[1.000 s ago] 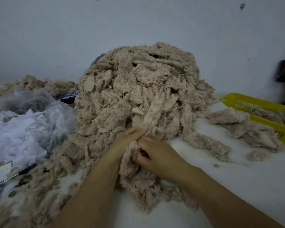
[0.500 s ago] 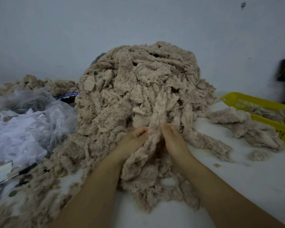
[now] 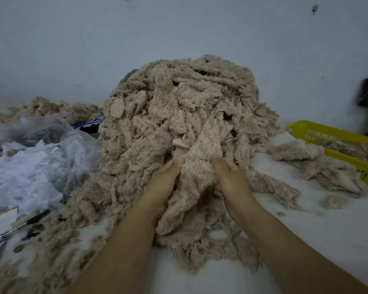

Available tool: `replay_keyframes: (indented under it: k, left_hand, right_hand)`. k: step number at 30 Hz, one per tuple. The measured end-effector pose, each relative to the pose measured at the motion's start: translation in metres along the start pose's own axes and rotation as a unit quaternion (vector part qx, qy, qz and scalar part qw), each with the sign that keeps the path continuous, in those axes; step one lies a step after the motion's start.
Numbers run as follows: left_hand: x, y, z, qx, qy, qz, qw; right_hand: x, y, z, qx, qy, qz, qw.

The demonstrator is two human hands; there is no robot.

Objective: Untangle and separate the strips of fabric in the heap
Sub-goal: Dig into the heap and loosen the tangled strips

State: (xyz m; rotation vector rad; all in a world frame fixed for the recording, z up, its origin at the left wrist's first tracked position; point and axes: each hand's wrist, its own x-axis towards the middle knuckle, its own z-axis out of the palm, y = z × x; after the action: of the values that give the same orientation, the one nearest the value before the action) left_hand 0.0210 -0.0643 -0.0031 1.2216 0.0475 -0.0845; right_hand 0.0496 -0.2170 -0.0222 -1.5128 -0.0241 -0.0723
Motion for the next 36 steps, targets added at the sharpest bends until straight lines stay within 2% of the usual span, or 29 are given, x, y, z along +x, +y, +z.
replay_keyframes:
  k: [5,8,12,14,24,27,29,31,33,36]
  left_hand:
    - [0.003,0.002,0.0,-0.076,0.043,-0.039,0.995]
    - [0.003,0.002,0.003,-0.043,0.036,-0.061,0.997]
    - [0.002,0.0,0.009,0.034,0.011,-0.023,0.999]
    - [0.001,0.001,0.011,0.055,0.001,-0.013,0.998]
    - [0.003,0.002,0.008,-0.028,-0.047,-0.01,0.998]
    - [0.004,0.01,-0.004,-0.019,-0.026,0.03,0.999]
    - [0.006,0.012,-0.013,-0.029,-0.019,0.041,0.999]
    - [0.005,0.01,-0.013,-0.026,-0.024,0.026,0.999]
    - [0.002,0.005,-0.006,-0.01,-0.035,0.006,0.999]
    - [-0.003,-0.007,0.006,0.057,-0.056,0.012,0.997]
  right_hand:
    - [-0.005,0.0,0.002,-0.081,-0.047,-0.065,0.993]
    - [-0.009,0.004,0.006,-0.114,-0.088,-0.104,0.984]
    - [-0.01,0.005,0.006,-0.135,-0.103,-0.115,0.979]
    - [-0.01,0.005,0.006,-0.138,-0.087,-0.114,0.98]
    - [-0.005,-0.002,0.004,-0.069,0.009,-0.018,0.997]
    - [0.005,-0.01,-0.016,-0.004,0.094,0.03,0.995]
    - [0.009,-0.011,-0.03,-0.022,0.137,0.041,0.99]
    - [0.007,-0.007,-0.029,-0.074,0.11,0.007,0.991]
    - [-0.002,-0.006,-0.013,-0.102,0.034,-0.015,0.994]
    - [-0.012,-0.005,0.009,-0.013,-0.099,0.045,0.994]
